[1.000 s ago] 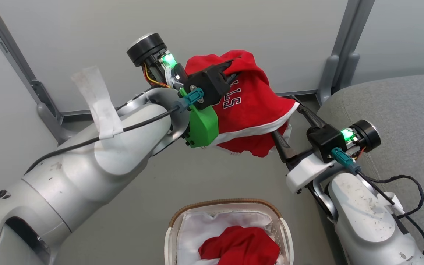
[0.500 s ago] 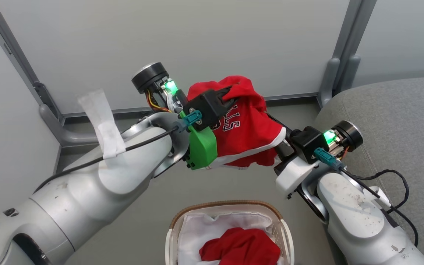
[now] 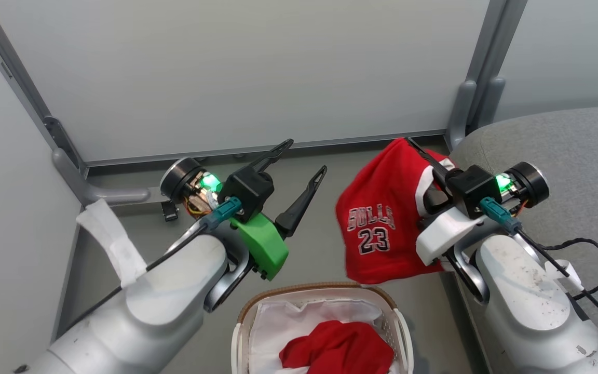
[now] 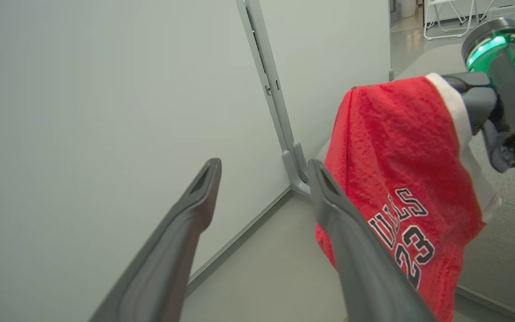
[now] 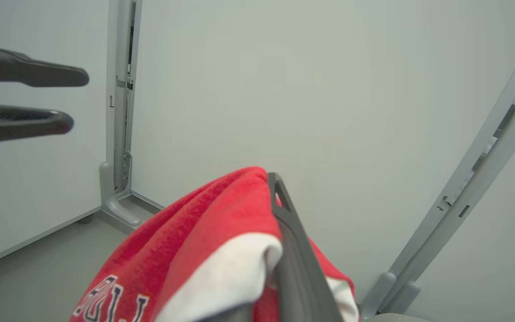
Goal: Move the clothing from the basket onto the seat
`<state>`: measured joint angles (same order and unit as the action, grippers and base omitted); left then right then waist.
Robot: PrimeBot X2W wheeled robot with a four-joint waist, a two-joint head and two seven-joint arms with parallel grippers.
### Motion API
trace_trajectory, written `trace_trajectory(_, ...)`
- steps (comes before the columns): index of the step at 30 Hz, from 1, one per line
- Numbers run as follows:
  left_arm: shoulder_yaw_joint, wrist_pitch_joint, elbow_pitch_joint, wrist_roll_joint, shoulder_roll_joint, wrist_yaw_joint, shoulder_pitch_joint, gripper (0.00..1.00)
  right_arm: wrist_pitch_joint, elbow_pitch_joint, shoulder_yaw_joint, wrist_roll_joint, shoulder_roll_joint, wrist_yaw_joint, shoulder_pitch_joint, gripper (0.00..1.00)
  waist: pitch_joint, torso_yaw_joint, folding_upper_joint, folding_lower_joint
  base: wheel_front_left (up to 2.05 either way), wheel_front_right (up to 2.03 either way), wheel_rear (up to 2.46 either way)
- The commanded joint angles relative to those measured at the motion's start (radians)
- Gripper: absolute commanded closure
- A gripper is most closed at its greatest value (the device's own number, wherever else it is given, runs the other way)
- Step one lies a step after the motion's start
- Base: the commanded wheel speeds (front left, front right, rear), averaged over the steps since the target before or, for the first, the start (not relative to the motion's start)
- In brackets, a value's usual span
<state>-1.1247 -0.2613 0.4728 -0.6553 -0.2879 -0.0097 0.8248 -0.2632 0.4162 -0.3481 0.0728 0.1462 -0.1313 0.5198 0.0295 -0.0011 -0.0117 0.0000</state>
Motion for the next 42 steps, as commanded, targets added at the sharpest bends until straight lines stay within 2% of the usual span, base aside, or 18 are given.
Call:
trace_trajectory(1,0.03,-0.003,-0.015,0.0,-0.006,0.016,-0.046,0.0,-0.002,-0.009,0.013,-0.007,0.007,0.001,-0.016,1.0,-0.002,-0.003,0.0117,0.0,0.0,0.0,0.0)
trace_trajectory(6,0.141,-0.003,-0.067,0.018,0.007,0.037,-0.188,0.0,-0.002,-0.017,0.069,-0.021,0.014,0.001,-0.043,1.0,-0.006,-0.012,0.0117,0.0,0.0,0.0,0.0)
trace_trajectory(13,0.237,-0.003,-0.068,0.066,0.04,0.005,-0.335,0.0,-0.002,-0.031,0.162,-0.035,0.006,0.001,-0.087,1.0,-0.009,-0.023,0.0117,0.0,0.0,0.0,0.0)
trace_trajectory(20,0.329,-0.003,-0.054,0.101,0.09,-0.03,-0.434,0.0,-0.002,-0.041,0.193,-0.053,0.004,0.001,-0.117,1.0,-0.016,-0.035,0.0117,0.0,0.0,0.0,0.0)
trace_trajectory(29,0.403,-0.003,-0.032,0.169,0.128,-0.069,-0.48,0.0,-0.002,-0.049,0.219,-0.065,0.015,0.001,-0.135,1.0,-0.029,-0.062,0.0117,0.0,0.0,0.0,0.0)
trace_trajectory(35,0.448,-0.003,-0.035,0.209,0.133,-0.085,-0.49,0.0,-0.002,-0.074,0.242,-0.079,0.041,0.001,-0.129,1.0,-0.052,-0.135,0.0117,0.0,0.0,0.0,0.0)
trace_trajectory(42,0.477,-0.003,-0.038,0.253,0.147,-0.099,-0.46,0.0,-0.002,-0.103,0.272,-0.079,0.071,0.001,-0.121,1.0,-0.12,-0.274,0.0117,0.0,0.0,0.0,0.0)
